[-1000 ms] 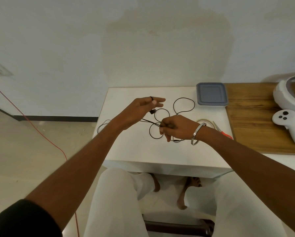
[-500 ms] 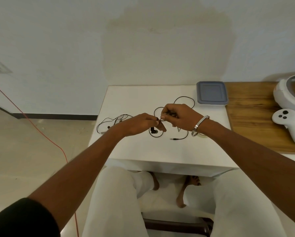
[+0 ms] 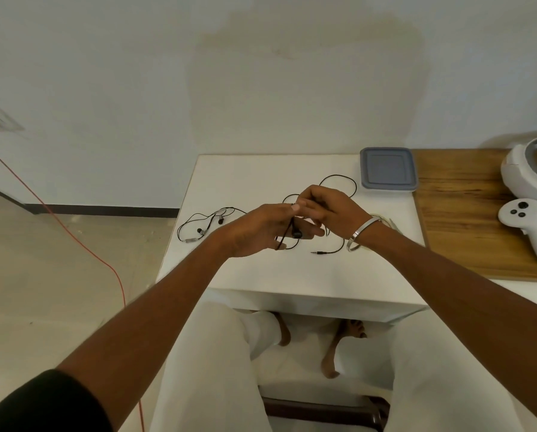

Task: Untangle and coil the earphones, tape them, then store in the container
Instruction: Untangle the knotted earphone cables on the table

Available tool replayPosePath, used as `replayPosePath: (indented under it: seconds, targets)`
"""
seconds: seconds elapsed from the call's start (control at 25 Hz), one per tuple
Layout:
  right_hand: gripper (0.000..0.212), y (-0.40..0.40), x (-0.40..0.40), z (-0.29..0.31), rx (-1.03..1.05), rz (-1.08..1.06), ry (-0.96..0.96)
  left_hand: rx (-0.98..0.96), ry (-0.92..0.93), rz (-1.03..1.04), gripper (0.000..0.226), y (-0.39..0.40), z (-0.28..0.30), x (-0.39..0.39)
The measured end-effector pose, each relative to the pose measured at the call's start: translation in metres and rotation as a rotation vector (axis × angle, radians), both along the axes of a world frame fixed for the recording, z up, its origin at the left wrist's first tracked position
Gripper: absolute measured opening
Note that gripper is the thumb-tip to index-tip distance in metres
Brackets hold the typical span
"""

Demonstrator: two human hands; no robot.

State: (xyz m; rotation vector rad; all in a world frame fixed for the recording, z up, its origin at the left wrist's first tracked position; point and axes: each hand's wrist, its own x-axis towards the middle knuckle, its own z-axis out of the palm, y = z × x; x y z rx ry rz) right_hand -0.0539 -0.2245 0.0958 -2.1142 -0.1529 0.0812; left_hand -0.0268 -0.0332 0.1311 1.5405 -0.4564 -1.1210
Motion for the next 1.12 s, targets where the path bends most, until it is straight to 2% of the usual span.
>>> replayPosePath:
  seconds: [0.16, 0.28, 0.48, 0.6, 0.8, 0.92, 1.0, 1.12]
  targets:
    - [0.021, 0.0, -0.001, -0.004, 0.009, -0.019, -0.015, -0.137, 0.087, 0.087, 0.04, 0.001, 0.005, 0.002]
    - [0.02, 0.0, -0.004, -0.007, -0.004, -0.01, 0.062, -0.207, 0.134, 0.161, 0.039, 0.0, 0.009, 0.004]
    - [0.023, 0.0, -0.008, -0.012, 0.064, -0.023, 0.115, -0.274, 0.156, 0.199, 0.042, 0.0, 0.007, 0.006]
    - [0.029, 0.004, -0.012, -0.019, -0.006, -0.019, 0.118, -0.332, 0.187, 0.249, 0.043, -0.002, 0.01, 0.006]
    - [0.028, 0.012, -0.012, -0.019, 0.021, -0.003, 0.154, -0.374, 0.144, 0.328, 0.042, -0.007, 0.013, 0.009]
    - [0.031, 0.011, -0.014, -0.021, 0.002, 0.05, 0.191, -0.462, 0.178, 0.416, 0.042, -0.006, 0.017, 0.013]
    - [0.032, 0.015, -0.016, -0.022, -0.026, 0.094, 0.206, -0.45, 0.127, 0.435, 0.041, -0.007, 0.017, 0.014]
    - [0.028, 0.024, -0.017, -0.019, -0.087, 0.185, 0.191, -0.253, -0.118, 0.378, 0.04, -0.008, 0.008, 0.016]
